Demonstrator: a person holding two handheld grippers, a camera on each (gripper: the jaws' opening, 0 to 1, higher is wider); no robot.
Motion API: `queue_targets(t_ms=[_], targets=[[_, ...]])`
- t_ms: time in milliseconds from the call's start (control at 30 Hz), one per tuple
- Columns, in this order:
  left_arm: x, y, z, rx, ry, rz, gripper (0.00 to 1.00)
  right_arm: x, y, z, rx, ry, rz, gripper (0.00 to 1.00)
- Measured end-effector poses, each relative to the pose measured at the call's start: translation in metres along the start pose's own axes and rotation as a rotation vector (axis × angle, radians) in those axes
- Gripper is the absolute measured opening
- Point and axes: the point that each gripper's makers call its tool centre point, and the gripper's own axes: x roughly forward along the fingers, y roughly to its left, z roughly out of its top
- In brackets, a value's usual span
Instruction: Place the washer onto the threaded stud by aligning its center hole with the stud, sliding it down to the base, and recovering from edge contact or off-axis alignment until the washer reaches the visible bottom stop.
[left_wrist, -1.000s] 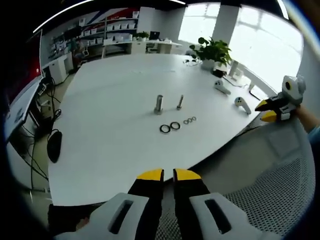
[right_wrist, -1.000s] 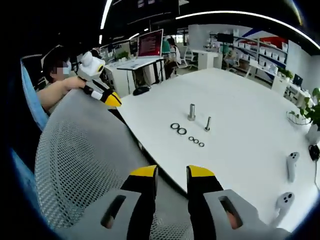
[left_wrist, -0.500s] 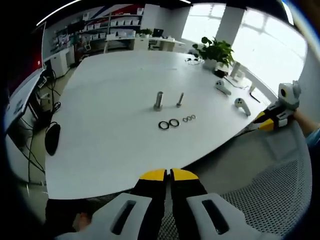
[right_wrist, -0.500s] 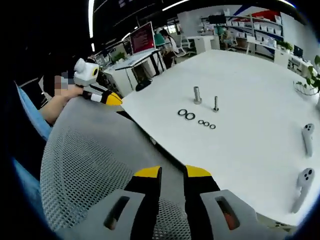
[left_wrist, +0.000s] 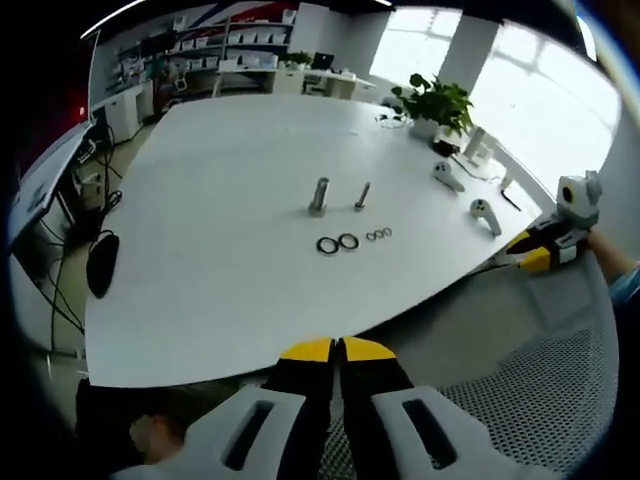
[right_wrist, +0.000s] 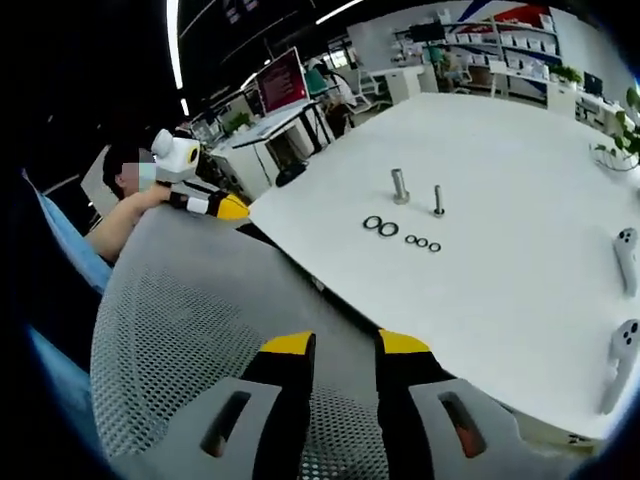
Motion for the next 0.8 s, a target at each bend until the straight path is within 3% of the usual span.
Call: queue_targets(t_ms=[267, 367, 500, 800], targets=[[0.000, -0.001, 0.001, -0.017, -0.006, -0.009, 0.00, 0.001, -0.002, 0.002, -0.006, -0.006, -0.013, 0.27], [-0.001, -0.001, 0.001, -0.035, -0.009, -0.016, 0.00, 0.000, -0.004, 0.004, -0.047, -0.006, -0.041, 0.26], [-0.002, -0.002, 0.005, -0.031, -0.032, -0.020, 0.00, 0.000, -0.005, 0.004, -0.043, -0.007, -0.042, 0.27], [0.000, -0.002, 0.007, -0.042, -0.020, -0.019, 0.00, 0.001, -0.004, 0.012, -0.065, -0.038, -0.031, 0.25]])
